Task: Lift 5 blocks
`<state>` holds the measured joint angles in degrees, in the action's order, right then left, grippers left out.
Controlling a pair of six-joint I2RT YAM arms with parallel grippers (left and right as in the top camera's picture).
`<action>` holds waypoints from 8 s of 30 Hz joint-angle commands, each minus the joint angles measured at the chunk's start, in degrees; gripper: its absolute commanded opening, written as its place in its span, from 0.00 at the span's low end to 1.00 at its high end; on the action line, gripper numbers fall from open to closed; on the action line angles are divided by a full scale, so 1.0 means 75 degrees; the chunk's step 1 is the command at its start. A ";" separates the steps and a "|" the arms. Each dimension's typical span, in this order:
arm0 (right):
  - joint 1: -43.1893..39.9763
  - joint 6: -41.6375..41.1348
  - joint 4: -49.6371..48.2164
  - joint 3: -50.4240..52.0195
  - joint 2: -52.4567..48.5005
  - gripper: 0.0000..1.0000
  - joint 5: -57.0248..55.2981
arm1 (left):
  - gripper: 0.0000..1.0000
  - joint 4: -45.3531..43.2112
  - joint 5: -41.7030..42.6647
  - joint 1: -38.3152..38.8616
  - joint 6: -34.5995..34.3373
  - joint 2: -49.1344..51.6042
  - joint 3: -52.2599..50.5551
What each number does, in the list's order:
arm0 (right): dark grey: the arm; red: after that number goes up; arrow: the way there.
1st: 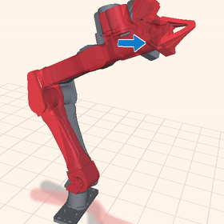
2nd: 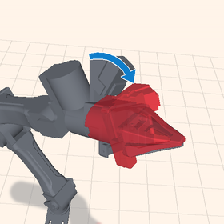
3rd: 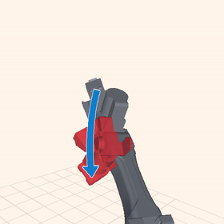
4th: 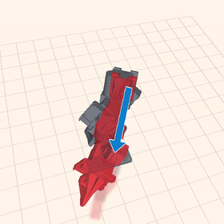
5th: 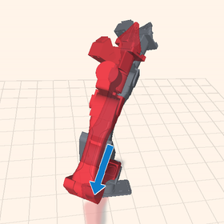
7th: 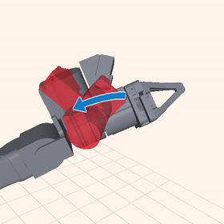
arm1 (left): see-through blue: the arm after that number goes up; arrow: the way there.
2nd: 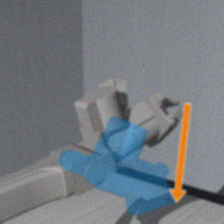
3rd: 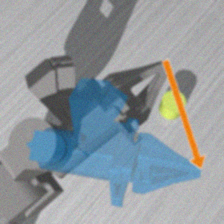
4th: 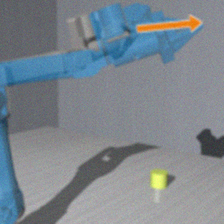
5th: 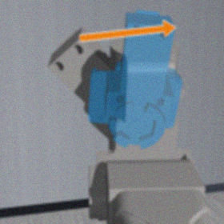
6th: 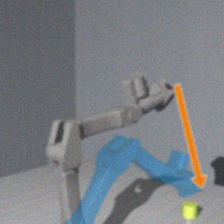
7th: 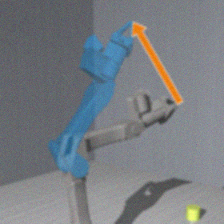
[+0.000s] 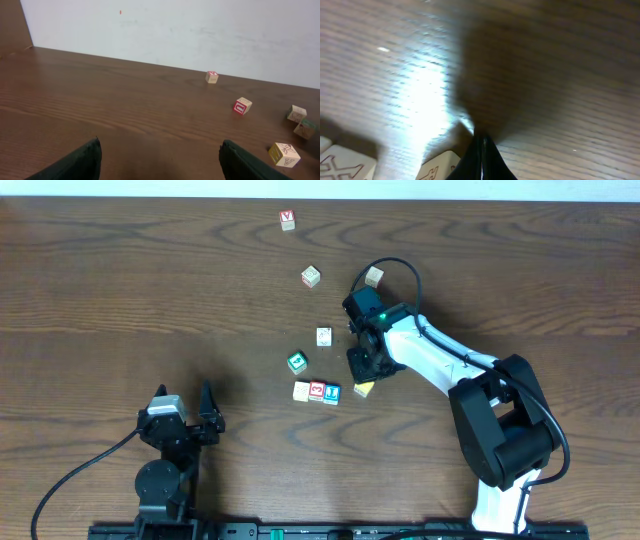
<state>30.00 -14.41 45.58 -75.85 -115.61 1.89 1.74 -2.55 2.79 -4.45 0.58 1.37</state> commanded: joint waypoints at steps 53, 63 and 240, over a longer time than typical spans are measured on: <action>0.0428 -0.1702 0.0758 0.0431 -0.0300 0.01 0.0466 | 0.76 0.0286 -0.0181 0.0017 0.0044 -0.0047 -0.0149; 0.0807 -0.1982 0.1291 0.0437 -0.0300 0.01 0.0898 | 0.76 0.0286 -0.0181 0.0017 0.0044 -0.0047 -0.0149; -0.3150 0.0851 0.1693 0.1224 0.4430 0.51 0.1128 | 0.52 0.2122 0.0041 0.3398 0.2192 1.3796 0.7813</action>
<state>6.87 -8.47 58.41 -66.83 -82.13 10.50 17.72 -1.87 28.29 11.88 103.77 58.65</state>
